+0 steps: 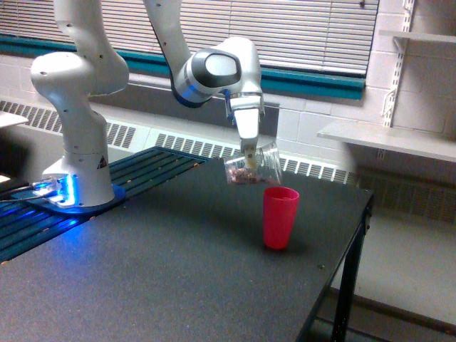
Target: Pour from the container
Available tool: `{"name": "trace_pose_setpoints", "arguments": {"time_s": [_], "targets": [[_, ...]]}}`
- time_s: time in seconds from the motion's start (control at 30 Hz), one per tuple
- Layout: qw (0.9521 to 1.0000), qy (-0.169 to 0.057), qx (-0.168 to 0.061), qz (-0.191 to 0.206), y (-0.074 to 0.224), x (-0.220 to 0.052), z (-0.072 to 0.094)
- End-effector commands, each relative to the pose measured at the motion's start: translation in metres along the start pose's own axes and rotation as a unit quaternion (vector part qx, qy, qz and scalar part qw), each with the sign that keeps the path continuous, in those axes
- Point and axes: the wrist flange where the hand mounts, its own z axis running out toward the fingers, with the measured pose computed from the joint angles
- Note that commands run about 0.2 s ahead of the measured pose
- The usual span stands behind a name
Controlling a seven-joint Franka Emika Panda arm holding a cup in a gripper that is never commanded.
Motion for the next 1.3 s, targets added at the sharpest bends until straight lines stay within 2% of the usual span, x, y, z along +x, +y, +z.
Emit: {"name": "trace_pose_setpoints", "arguments": {"time_s": [0.03,0.57,0.93,1.3], "targets": [[0.9998,0.002,-0.003,-0.017,-0.013,-0.006,-0.001],[0.9997,0.016,-0.013,-0.011,-0.002,0.007,-0.006],[0.9992,0.008,-0.020,-0.034,-0.005,-0.001,-0.004],[0.9984,0.014,-0.027,-0.047,-0.006,0.004,-0.006]]}}
